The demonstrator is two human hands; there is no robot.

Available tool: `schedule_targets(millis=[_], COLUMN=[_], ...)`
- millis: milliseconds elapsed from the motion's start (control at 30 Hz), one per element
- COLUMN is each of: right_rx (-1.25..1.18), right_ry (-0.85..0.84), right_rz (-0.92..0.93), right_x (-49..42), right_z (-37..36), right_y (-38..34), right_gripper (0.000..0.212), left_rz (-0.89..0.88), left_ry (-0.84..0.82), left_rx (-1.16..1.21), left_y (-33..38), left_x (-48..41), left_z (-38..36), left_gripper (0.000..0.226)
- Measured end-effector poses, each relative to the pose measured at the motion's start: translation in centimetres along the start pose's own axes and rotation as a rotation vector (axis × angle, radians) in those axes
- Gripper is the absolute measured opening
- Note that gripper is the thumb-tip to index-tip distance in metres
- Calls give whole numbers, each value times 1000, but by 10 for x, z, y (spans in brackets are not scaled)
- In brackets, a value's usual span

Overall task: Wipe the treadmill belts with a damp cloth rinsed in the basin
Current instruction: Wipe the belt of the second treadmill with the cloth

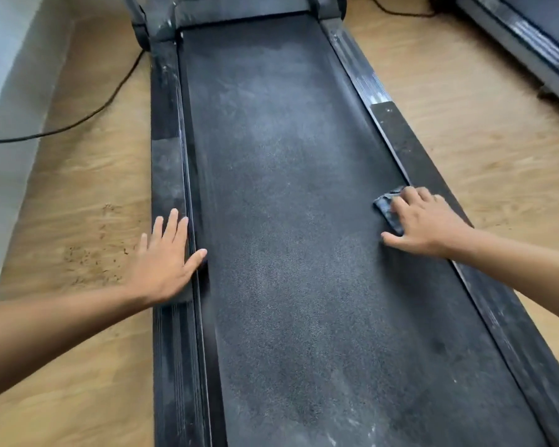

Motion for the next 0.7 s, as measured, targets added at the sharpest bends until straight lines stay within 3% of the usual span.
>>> schedule_targets(millis=[133,267,400,467,600,700], right_rx=[21,7,-231,-272,-267,-262], right_ry=[-8,-111,9,11,36,87], right_rz=[63,83,-232,-282,-210,-64], right_x=[-8,-17,-26,-30,-54,-76], right_z=[-12,-34,-38,-32,3,42], right_y=[12,4,-16,-41,-106,-184], right_gripper=[103,122,120,117,113,95], left_rz=[103,101,63,25,-4,1], left_ry=[289,390,421,446,446,446], left_rx=[311,336,442,518,602,606], left_y=[-12,-19,-18,-18,-19,-18], left_x=[39,42,39,40,41,42], left_z=[-22,-18,-17,-15,-11,-11], left_gripper=[72,71,76,79,78,76])
Point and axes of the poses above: each hand's wrist, its own x-axis away from the middle knuckle, its own z-axis out of the back of the hand, y = z × x, the point moved 9 cm from there along -x, towards the middle knuckle, and after that the axes turned 15 degrees about x, right-handed, at the moved point
